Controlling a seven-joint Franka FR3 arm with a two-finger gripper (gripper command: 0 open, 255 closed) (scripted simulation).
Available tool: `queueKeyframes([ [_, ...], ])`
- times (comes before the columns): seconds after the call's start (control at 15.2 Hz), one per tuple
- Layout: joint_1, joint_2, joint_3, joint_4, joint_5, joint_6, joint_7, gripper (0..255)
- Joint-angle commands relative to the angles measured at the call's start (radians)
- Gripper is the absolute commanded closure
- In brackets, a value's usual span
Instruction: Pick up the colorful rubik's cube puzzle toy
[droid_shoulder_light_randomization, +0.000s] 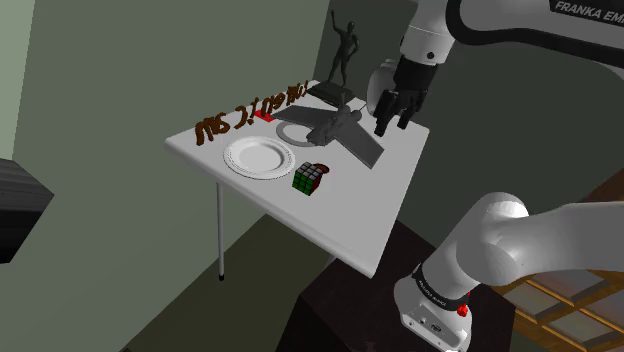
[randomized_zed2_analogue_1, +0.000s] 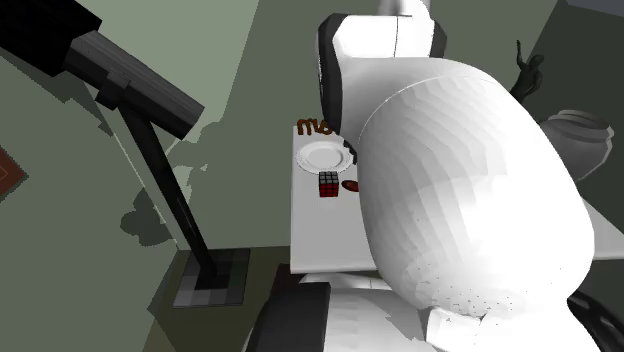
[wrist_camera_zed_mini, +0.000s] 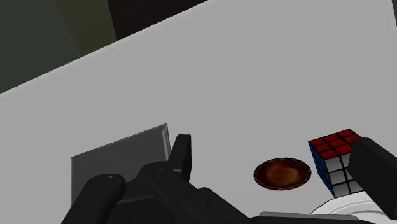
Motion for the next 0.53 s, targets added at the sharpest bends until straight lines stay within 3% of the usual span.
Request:
queueKeyframes([
  [0.0,0.0,0.0,0.0,0.0,0.0,0.0,0.0,0],
  [0.46,0.039,0.138,0.073,-0.075,0.064,0.216,0.077,0],
])
